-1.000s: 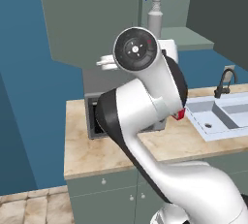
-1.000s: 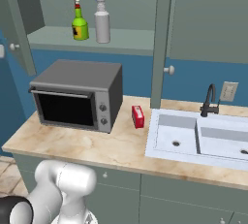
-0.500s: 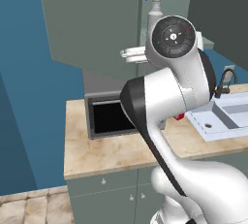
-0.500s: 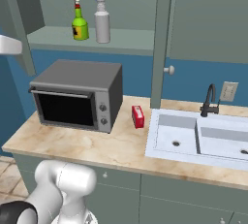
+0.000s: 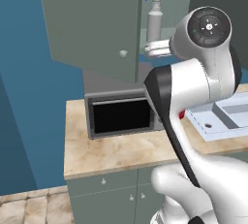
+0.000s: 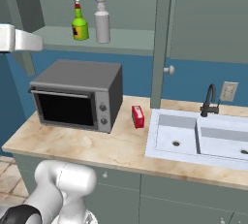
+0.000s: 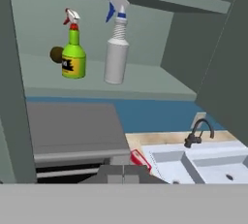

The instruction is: Pick the spray and spray from the cabinet and place them on the counter.

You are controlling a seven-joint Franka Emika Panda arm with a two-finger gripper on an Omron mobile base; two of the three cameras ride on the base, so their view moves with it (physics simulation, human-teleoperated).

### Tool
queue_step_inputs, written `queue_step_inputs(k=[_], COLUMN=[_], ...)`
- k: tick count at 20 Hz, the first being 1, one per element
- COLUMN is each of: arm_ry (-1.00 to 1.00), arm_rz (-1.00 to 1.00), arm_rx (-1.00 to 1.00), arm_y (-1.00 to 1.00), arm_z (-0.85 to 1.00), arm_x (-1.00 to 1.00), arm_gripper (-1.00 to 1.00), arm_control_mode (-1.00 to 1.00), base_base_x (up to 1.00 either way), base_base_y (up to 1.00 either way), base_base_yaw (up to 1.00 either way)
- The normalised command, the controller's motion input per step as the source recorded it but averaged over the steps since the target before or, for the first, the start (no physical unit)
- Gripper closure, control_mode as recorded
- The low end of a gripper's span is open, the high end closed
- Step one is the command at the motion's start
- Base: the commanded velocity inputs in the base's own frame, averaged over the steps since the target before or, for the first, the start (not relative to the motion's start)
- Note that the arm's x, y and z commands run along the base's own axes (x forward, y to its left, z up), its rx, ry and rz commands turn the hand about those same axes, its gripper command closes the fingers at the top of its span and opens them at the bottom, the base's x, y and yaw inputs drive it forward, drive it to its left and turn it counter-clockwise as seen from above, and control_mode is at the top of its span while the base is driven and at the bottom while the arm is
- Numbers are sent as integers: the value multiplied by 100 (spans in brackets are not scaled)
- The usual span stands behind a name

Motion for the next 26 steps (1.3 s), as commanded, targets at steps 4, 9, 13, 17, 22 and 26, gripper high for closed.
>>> queue_step_inputs(k=[4,9,13,17,22,26], arm_ry=[0,0,-2,-1,-2,-18], arm_rz=[8,11,14,14,8,17], arm_rx=[7,11,9,6,1,0], arm_y=[-29,-26,-18,-7,-1,0], arm_z=[8,1,-5,-3,0,0], arm_x=[18,18,23,22,15,1], arm_gripper=[100,100,100,-100,-100,-100], arm_control_mode=[-100,-100,-100,-100,-100,-100], base_base_x=[0,0,0,0,0,0], base_base_y=[0,0,0,0,0,0], base_base_yaw=[0,0,0,0,0,0])
